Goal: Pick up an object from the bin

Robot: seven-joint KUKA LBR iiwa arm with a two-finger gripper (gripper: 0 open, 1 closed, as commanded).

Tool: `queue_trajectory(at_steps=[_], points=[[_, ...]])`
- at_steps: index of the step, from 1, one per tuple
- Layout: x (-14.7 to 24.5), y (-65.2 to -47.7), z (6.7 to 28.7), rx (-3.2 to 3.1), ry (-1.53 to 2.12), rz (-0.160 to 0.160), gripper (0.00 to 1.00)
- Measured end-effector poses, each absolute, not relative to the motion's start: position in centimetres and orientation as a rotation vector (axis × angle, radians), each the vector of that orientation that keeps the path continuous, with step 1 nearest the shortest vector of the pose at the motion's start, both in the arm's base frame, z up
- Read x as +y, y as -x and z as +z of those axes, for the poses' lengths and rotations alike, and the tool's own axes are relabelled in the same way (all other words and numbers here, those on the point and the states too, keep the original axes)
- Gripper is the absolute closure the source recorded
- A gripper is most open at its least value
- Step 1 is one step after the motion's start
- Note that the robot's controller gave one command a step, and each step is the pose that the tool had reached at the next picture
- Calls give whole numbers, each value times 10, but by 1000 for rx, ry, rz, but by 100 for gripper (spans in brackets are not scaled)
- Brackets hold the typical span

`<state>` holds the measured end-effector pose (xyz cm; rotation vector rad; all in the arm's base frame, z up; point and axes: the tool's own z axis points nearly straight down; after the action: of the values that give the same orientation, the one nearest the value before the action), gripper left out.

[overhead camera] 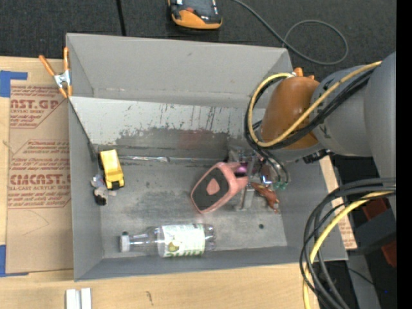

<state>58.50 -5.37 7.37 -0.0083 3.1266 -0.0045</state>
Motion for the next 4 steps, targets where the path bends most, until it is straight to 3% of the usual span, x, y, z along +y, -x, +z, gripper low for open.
queue_trajectory(at_steps=[1,2,3,4], points=[[-41,-583,71,3131,177,0,0],[-31,-579,87,3132,228,-1,0],[-40,-583,71,3129,178,2,100],[-40,-583,71,3129,179,1,100]])
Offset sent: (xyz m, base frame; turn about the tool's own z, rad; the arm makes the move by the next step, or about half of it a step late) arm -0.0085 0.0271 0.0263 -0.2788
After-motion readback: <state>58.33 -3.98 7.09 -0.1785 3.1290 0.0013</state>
